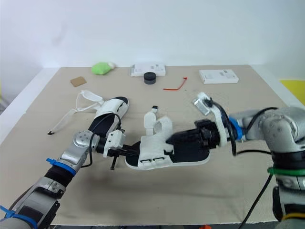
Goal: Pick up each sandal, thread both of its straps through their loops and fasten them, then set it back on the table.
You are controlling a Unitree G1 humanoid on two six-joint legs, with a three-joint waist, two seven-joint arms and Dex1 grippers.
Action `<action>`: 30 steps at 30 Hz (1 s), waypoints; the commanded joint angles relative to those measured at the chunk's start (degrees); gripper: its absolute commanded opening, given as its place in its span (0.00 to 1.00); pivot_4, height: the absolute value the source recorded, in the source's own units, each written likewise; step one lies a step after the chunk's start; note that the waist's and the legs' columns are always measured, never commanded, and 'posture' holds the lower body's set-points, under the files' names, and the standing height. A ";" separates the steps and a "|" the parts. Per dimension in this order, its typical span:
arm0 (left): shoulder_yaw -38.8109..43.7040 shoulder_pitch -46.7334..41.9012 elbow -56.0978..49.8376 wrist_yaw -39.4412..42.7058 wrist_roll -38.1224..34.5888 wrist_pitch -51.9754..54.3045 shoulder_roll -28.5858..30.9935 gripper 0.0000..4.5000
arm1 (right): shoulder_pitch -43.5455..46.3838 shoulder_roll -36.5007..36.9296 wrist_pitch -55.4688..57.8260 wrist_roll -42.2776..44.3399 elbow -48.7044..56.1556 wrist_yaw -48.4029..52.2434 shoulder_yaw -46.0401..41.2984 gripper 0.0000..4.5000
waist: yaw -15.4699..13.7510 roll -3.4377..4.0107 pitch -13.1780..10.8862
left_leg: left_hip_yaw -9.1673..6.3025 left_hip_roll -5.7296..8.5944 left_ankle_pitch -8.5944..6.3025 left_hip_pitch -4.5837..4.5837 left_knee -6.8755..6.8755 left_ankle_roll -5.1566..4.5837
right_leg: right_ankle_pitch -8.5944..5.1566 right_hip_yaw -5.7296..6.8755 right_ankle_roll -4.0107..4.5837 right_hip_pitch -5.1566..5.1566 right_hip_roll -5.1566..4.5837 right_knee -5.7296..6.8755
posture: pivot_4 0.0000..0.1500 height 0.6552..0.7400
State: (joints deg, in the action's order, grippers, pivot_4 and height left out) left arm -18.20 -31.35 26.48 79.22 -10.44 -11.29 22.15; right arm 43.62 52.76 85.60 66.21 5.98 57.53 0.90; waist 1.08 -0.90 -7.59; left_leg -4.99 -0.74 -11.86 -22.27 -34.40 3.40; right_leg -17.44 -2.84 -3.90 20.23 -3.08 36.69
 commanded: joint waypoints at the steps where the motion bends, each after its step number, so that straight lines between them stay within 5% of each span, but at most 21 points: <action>1: -6.54 4.62 9.46 -0.43 8.51 4.10 1.47 0.00 | 6.06 -4.52 6.01 -1.34 -5.92 -5.58 1.30 0.03 | 0.07 0.17 0.08 | 0.02 0.04 0.00 -0.05 0.00 0.00 | 0.04 -0.03 -0.06 0.02 -0.02 0.00 | 1.00 1.00; 5: -6.67 4.45 9.70 -0.39 8.66 3.71 1.31 0.00 | 12.51 -7.37 6.90 -2.55 -15.27 -12.42 9.44 0.03 | -0.06 0.44 0.15 | 0.08 0.05 0.06 -0.04 -0.01 -0.09 | 0.16 -0.13 0.02 0.10 -0.01 0.01 | 1.00 1.00; 15: -6.64 4.39 9.91 -0.81 8.80 3.44 0.93 0.00 | 16.06 -3.01 6.90 -1.36 -17.62 -13.12 22.84 0.03 | -0.06 0.48 0.18 | 0.05 0.10 0.08 -0.15 -0.03 -0.13 | 0.16 -0.12 0.01 0.14 -0.05 0.01 | 1.00 1.00; 30: -6.76 4.65 10.46 -1.64 8.86 3.41 -0.06 0.00 | 23.63 -4.18 6.90 8.44 -22.48 -15.43 28.33 0.03 | -0.07 0.51 0.20 | 0.02 0.13 0.08 -0.17 -0.05 -0.13 | 0.15 -0.09 0.00 0.14 -0.09 0.01 | 1.00 1.00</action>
State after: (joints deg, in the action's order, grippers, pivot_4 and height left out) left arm -18.19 -31.80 27.40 78.96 -10.43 -11.32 21.41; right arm 65.16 48.75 92.45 72.09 -15.94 42.98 29.47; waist 1.02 -0.39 -7.40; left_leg -4.96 -0.60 -11.78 -22.44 -34.46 3.27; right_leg -17.29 -2.94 -3.90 20.37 -3.18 36.69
